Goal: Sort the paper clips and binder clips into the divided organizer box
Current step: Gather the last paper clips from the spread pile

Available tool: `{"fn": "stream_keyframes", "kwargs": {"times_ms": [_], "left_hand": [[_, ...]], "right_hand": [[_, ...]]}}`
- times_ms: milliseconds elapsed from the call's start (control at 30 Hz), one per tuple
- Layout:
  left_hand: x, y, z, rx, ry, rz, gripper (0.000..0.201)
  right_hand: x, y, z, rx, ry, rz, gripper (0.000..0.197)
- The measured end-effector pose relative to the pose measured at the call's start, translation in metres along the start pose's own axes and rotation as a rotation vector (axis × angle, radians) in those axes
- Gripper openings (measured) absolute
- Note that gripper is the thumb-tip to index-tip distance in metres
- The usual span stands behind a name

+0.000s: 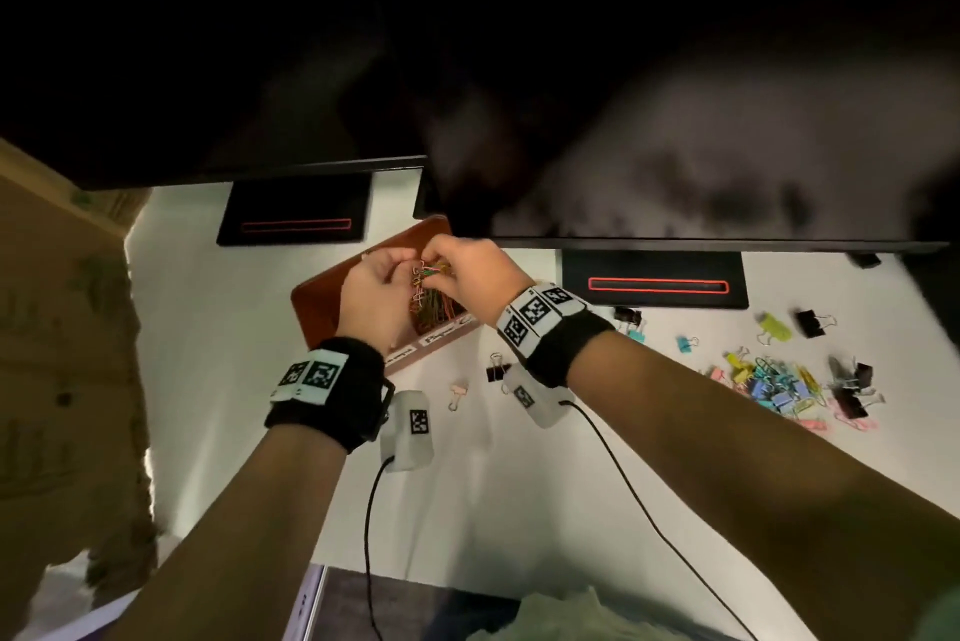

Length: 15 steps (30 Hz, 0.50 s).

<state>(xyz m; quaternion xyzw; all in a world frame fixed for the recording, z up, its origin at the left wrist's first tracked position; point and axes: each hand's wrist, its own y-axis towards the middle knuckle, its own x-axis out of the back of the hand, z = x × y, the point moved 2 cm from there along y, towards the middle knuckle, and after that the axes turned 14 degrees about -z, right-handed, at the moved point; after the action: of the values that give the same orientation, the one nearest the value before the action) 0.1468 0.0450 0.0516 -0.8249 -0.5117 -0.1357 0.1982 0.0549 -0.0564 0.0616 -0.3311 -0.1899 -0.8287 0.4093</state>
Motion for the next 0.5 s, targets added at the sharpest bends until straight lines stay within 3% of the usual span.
{"fn": "stream_keyframes", "kwargs": {"times_ms": [100, 300, 500], "left_hand": [[0.005, -0.001, 0.002, -0.124, 0.167, 0.041, 0.026], [-0.009, -0.053, -0.005, -0.304, 0.048, 0.2, 0.018], [-0.085, -0.113, 0.001, -0.383, 0.185, 0.486, 0.017]], "right_hand": [[-0.005, -0.002, -0.001, -0.013, -0.009, 0.02, 0.033], [0.047, -0.064, -0.052, 0.047, -0.028, -0.115, 0.022], [0.112, -0.155, -0.145, -0.182, -0.266, -0.052, 0.021]]}}
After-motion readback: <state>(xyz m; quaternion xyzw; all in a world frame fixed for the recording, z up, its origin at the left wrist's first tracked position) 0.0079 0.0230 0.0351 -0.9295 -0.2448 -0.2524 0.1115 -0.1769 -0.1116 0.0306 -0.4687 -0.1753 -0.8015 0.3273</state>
